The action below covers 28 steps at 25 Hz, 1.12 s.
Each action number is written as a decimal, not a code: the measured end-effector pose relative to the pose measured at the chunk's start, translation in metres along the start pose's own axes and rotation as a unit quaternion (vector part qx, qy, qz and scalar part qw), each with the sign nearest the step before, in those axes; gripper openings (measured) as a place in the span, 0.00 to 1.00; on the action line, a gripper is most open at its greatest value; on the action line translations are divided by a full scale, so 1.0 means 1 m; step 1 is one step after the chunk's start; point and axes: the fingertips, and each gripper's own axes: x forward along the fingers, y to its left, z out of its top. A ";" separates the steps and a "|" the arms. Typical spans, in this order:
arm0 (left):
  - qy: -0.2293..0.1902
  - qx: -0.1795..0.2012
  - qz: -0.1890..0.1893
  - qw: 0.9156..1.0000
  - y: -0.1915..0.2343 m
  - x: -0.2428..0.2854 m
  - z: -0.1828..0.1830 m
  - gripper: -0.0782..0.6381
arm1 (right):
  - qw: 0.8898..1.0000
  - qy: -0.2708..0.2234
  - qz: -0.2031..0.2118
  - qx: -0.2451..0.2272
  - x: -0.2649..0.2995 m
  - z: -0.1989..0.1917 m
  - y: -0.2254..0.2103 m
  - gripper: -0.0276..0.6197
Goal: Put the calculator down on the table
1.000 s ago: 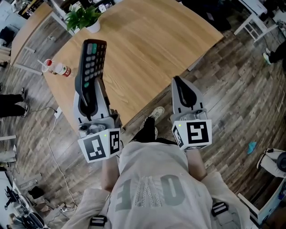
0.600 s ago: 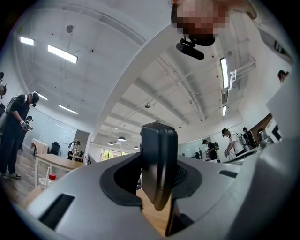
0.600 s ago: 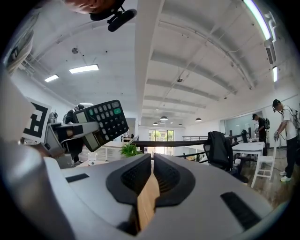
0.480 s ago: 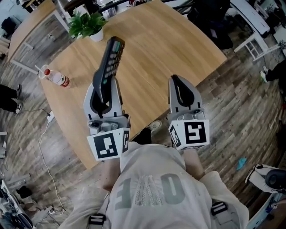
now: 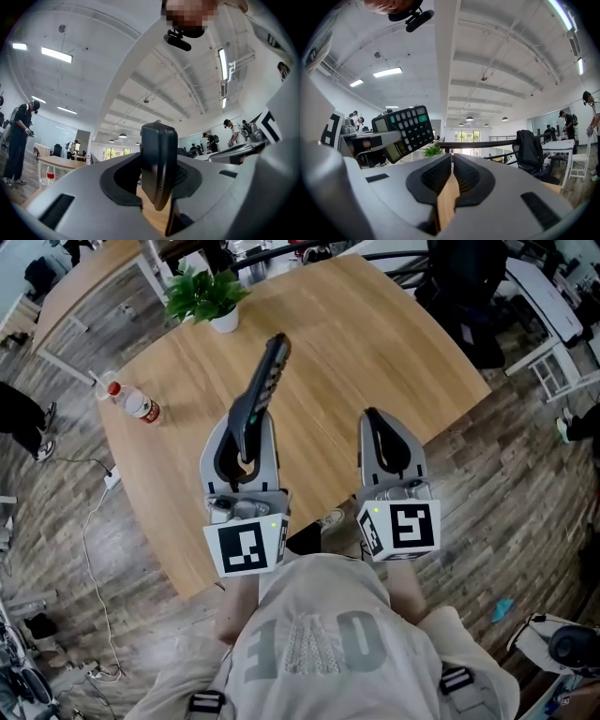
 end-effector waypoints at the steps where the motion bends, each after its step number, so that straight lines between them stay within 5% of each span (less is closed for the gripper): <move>1: 0.000 0.002 0.000 1.000 0.000 0.000 0.001 0.28 | 1.000 -0.001 -0.001 0.003 0.001 0.000 -0.001 0.08; 13: 0.017 0.003 0.002 1.000 -0.009 -0.004 -0.007 0.28 | 1.000 -0.004 -0.005 0.024 -0.013 -0.001 0.002 0.08; 21: 0.039 0.050 0.004 0.998 0.003 0.008 -0.014 0.28 | 1.000 -0.006 0.011 0.009 -0.004 0.004 0.012 0.08; 25: 0.079 0.096 -0.059 0.990 0.002 0.041 -0.017 0.28 | 1.000 -0.004 0.007 0.011 -0.002 0.001 0.004 0.08; 28: 0.145 0.107 -0.128 0.975 -0.003 0.067 -0.028 0.28 | 1.000 0.002 0.003 0.015 -0.001 -0.002 -0.002 0.08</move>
